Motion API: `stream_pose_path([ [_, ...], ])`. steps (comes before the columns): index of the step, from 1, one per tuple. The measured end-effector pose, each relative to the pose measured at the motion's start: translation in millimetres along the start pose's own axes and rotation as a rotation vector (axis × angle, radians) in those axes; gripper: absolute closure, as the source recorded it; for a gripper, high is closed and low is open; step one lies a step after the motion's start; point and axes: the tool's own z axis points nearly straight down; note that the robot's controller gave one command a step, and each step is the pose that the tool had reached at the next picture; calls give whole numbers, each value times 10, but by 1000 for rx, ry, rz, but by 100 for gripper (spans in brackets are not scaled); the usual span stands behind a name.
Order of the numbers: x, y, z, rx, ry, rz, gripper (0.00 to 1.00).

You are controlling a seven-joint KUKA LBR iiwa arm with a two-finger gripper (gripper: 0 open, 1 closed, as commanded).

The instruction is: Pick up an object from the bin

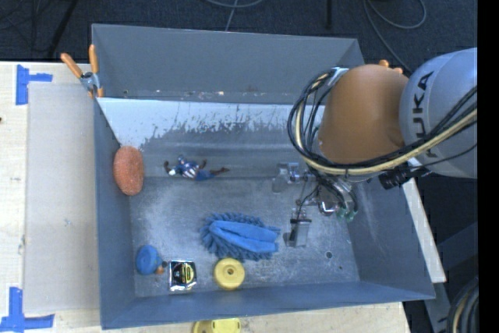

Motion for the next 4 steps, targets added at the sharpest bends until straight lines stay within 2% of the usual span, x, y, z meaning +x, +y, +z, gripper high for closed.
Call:
stream_pose_path([
  [1, -16, -1, -42, 0, -7, 1, 0],
  [2, -25, 148, 290, 1, -18, 13, 0],
  [3, -146, 328, 872, -1, -11, 90, 0],
  [4, 130, 412, 962, 0, -6, 92, 100],
])
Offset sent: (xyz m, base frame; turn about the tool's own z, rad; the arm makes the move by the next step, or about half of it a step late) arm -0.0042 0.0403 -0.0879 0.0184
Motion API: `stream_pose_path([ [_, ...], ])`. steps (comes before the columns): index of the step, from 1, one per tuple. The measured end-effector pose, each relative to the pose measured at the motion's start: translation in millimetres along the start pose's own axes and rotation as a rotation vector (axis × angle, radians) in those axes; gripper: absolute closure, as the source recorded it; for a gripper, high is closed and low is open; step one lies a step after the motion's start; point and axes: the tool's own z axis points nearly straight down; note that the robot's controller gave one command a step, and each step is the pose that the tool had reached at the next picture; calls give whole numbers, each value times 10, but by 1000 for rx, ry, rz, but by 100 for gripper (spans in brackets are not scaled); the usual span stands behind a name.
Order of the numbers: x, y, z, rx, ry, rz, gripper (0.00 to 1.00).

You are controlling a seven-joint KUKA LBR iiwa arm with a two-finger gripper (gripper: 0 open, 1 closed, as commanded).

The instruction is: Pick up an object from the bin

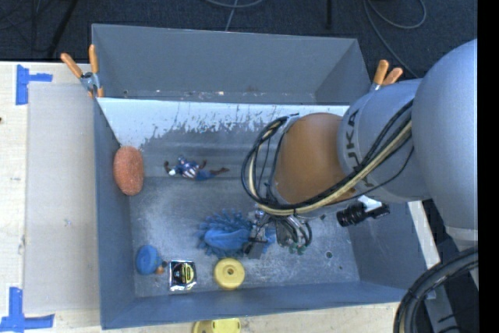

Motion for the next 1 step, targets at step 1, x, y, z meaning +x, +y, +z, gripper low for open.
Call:
stream_pose_path([
  [1, 0, 0, 0, 0, 0, 0, 100],
])
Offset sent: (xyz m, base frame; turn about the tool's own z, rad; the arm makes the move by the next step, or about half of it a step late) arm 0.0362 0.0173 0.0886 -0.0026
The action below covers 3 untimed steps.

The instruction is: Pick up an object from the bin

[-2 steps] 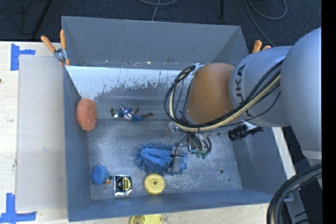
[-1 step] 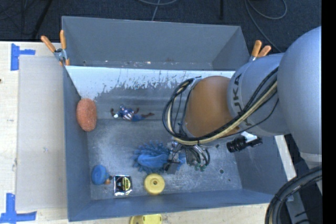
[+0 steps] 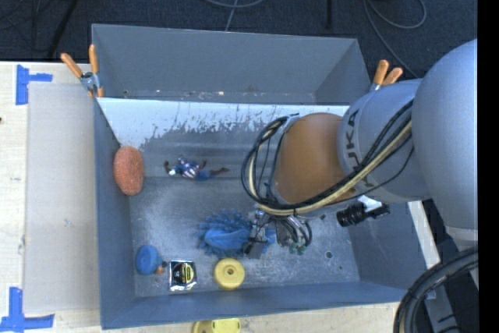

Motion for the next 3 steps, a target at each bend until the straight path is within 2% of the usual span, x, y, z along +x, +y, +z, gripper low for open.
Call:
stream_pose_path([
  [1, -160, 95, -427, 2, 6, -2, 100],
  [2, -246, 112, -859, 0, -2, 1, 100],
  [3, 117, 124, -1158, 1, 0, 15, 100],
])
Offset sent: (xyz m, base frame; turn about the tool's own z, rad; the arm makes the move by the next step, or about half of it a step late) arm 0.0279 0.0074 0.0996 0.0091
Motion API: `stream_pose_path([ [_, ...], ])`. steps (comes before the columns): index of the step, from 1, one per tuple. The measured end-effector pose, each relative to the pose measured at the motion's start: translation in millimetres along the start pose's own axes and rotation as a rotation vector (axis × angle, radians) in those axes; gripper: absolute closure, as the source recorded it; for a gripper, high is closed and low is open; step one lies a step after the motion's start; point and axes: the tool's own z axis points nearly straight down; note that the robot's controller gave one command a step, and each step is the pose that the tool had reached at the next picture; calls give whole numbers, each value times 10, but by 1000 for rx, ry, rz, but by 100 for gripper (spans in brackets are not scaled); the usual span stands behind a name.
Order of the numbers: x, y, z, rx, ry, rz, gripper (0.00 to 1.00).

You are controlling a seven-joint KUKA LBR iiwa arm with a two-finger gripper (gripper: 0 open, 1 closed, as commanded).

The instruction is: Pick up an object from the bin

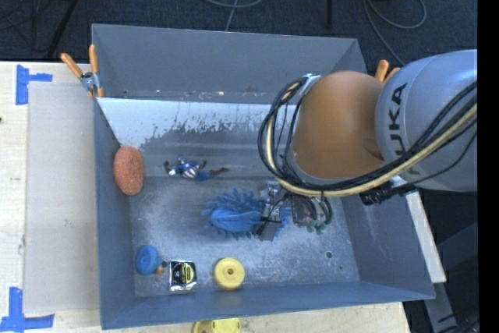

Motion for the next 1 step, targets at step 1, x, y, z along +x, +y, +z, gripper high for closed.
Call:
stream_pose_path([
  [1, 17, 118, -239, 0, 4, 6, 100],
])
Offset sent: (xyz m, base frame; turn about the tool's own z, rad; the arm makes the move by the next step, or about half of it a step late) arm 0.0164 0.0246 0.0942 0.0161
